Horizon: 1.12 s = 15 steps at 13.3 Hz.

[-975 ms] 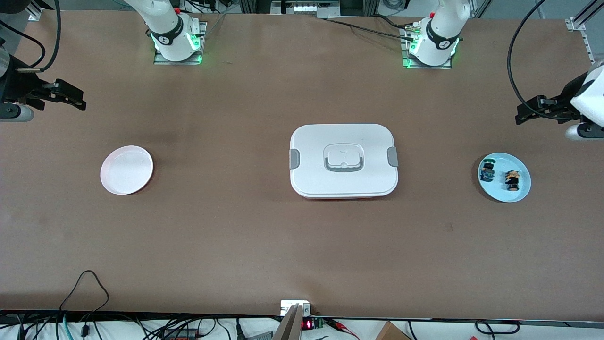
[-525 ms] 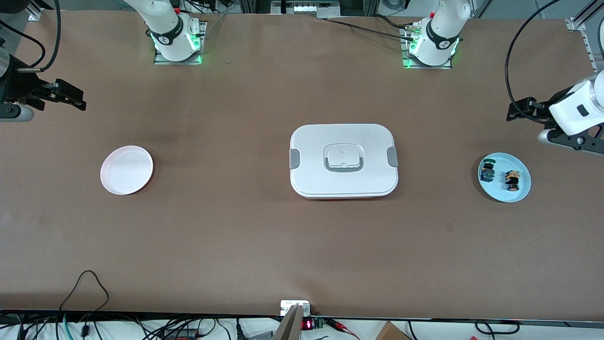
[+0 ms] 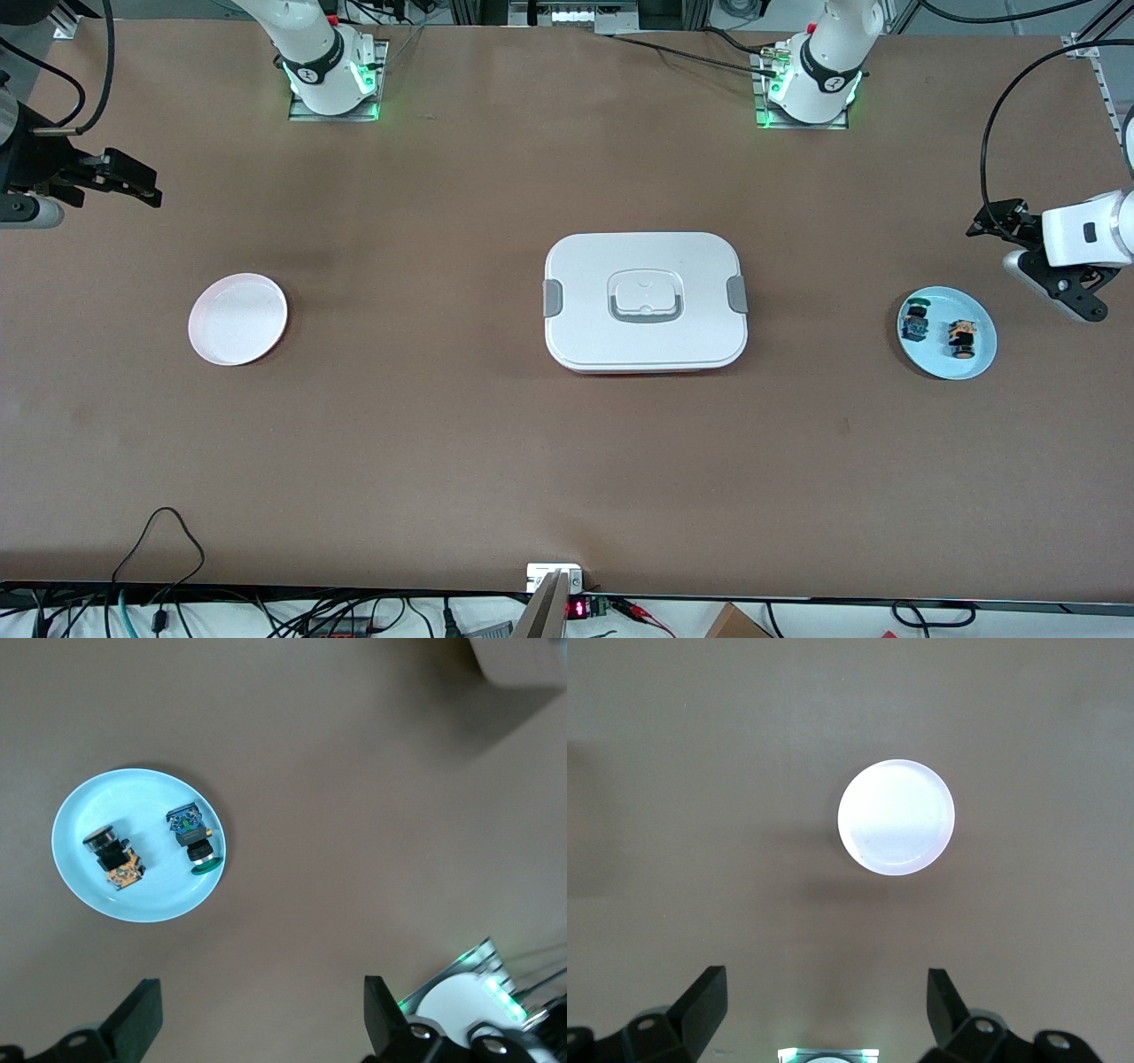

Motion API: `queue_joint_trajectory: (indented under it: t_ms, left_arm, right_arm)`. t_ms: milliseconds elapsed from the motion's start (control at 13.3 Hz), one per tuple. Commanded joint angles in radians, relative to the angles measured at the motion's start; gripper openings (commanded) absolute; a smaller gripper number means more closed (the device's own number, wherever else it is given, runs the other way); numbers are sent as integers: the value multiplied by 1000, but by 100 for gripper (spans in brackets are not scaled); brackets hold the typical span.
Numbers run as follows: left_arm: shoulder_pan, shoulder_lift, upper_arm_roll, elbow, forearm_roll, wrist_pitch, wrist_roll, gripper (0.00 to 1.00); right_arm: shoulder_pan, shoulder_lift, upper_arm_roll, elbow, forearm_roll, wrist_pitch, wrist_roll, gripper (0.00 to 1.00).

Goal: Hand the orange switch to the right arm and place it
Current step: 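Lower the left gripper toward the orange switch on the blue plate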

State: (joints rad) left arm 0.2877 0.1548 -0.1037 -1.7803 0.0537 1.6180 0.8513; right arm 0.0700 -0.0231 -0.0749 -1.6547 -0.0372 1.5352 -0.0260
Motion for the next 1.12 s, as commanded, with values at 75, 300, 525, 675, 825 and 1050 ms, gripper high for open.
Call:
queue_joint_trajectory:
  t_ms: [75,300,525,675,825,1050]
  left_arm:
    - [11,3,-7,-70,61,104,211,100]
    - [47,71,-8,-68,61,173,377,100]
    - [51,101,-7,-68,66,198,466,100]
    - [51,126,-8,-70,92,236,564,100]
    - [56,158,-8,-70,92,275,661,100]
    - [64,199,-8,-73,92,345,788,100]
  right_arm:
    - [-4,-17,4,-2,5,-10,-14,100]
    - [-4,-17,4,-2,5,-10,-14,100]
    - [-4,-17,4,-2,5,-10,-14,100]
    - [-4,-17,4,-2,5,-10,-14,100]
    - [-4,-17,4,-2,5,-10,-14,100]
    - [-4,-15,4,-2,5,-10,-14,100]
